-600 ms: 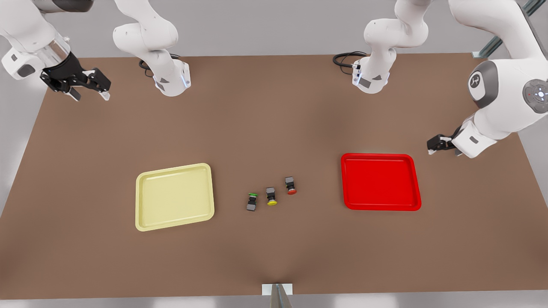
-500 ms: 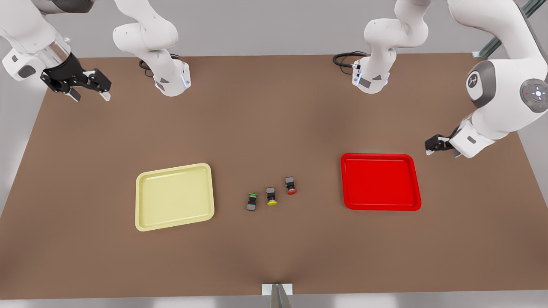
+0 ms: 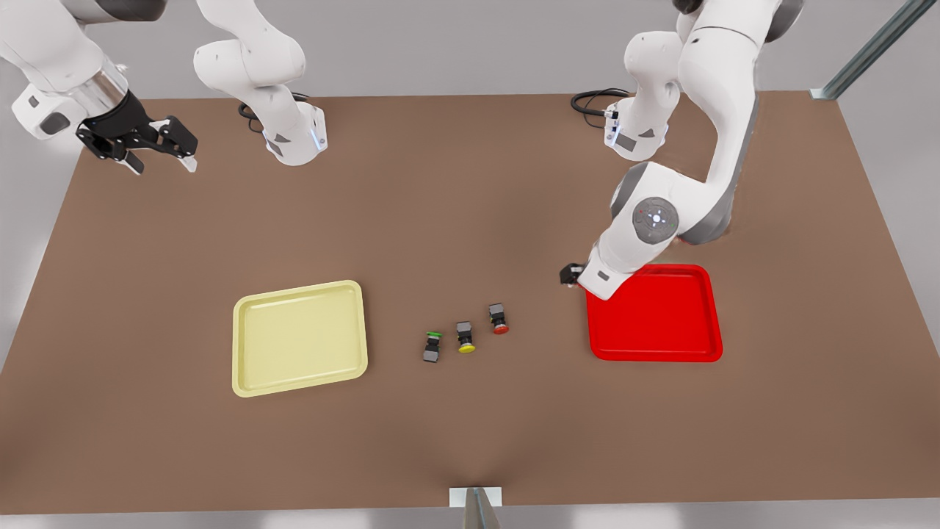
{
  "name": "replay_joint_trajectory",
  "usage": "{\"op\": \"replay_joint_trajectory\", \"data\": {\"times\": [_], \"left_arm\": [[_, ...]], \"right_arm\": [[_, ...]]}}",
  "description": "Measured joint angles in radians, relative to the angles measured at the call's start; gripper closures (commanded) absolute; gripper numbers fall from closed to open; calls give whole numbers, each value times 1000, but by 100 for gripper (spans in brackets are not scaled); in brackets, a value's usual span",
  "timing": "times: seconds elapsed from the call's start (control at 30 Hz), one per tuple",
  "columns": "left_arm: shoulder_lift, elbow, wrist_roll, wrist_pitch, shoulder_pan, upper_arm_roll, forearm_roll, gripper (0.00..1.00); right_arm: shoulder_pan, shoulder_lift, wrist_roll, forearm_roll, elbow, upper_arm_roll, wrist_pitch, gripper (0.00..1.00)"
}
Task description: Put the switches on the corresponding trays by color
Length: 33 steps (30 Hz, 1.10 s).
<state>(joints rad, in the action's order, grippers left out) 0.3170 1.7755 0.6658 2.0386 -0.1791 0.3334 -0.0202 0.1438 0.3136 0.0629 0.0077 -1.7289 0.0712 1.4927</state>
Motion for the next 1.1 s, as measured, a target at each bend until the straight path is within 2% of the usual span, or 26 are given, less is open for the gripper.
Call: {"op": "replay_joint_trajectory", "data": {"times": [0.1, 0.17, 0.4, 0.47, 0.53, 0.63, 0.73, 0.77, 0.87, 1.1], "left_arm": [[180, -106, 263, 12, -135, 1, -66, 0], [274, -160, 305, 66, -172, 10, -124, 0], [481, -222, 434, 209, -224, 56, -273, 0], [510, -229, 434, 239, -224, 58, -294, 2], [534, -238, 440, 244, -232, 58, -306, 3], [549, -237, 462, 262, -240, 61, -315, 3], [545, -235, 463, 262, -240, 61, -322, 3], [547, -235, 473, 264, -240, 61, -323, 3], [560, -229, 506, 292, -250, 61, -324, 3], [599, -238, 522, 342, -260, 61, -345, 3]], "right_arm": [[14, -21, -2, -3, -1, -36, -18, 0], [12, -48, -2, 2, 4, -50, -7, 0], [9, -110, 2, 81, 8, -61, 43, 0], [5, -185, 14, 89, 46, -94, 59, 0], [12, -346, 89, 96, 144, -162, 119, 0], [3, -564, 132, 92, 233, -211, 250, 0], [11, -640, 199, 95, 235, -235, 352, 0], [13, -667, 268, 90, 229, -279, 423, 0], [48, -751, 310, 89, 230, -291, 507, 0], [56, -776, 322, 87, 224, -291, 521, 0]]}}
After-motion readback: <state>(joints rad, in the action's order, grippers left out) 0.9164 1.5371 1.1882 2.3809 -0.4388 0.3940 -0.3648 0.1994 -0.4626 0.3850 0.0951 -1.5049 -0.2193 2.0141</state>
